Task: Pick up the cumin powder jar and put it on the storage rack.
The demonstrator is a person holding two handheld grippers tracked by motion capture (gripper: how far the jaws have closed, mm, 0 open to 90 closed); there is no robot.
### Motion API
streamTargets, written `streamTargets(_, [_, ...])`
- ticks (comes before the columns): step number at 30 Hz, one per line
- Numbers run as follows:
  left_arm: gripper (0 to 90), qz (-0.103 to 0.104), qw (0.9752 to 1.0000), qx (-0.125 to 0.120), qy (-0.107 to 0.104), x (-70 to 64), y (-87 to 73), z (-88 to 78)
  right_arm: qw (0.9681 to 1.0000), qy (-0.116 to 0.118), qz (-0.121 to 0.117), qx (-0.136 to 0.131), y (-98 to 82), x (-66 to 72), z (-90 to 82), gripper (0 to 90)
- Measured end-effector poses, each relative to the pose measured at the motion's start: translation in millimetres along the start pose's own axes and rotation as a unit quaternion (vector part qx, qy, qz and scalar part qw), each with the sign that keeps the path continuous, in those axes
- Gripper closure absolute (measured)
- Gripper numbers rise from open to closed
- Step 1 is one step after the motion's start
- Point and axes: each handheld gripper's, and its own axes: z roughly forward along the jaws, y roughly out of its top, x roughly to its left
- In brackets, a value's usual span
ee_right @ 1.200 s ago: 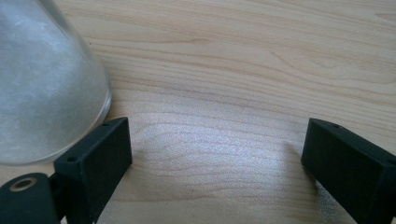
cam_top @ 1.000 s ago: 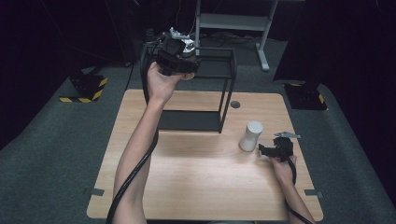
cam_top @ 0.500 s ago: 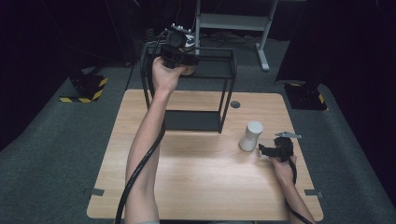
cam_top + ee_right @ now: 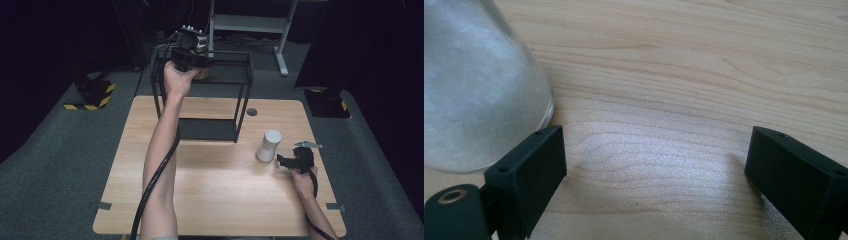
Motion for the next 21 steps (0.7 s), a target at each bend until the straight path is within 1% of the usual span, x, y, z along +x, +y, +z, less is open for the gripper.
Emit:
streamTargets(1, [30.5,-0.001,1.0,-0.005,0.0,-0.1,-1.9,1.0,1.0,0.001,0.002,-0.001,-0.4,-0.8,-0.1,9.2])
streamTargets(6, [30.4,-0.001,1.0,-0.002,0.002,-1.3,-0.2,1.8,1.0,0.004,0.005,-0.001,-0.6,-2.1,-0.4,9.1])
streamTargets(11, [30.3,-0.003,0.9999,-0.011,0.005,-3.0,-4.2,1.6,1.0,0.005,0.005,-0.002,-0.7,-2.7,-0.5,9.2])
streamTargets(13, [29.9,-0.001,0.9999,-0.013,0.007,-4.3,-5.3,1.8,1.0,0.004,0.003,-0.001,-0.6,-2.0,-0.3,9.1])
streamTargets(18, [14.8,-0.002,1.0,-0.005,0.007,-7.7,-3.8,2.1,1.0,0.004,0.003,-0.001,-0.6,-2.0,-0.3,9.2])
streamTargets(21, [10.5,0.001,0.9999,-0.008,0.011,-10.3,-6.4,-3.4,1.0,0.003,0.0,-0.001,-0.5,-1.4,-0.1,9.1])
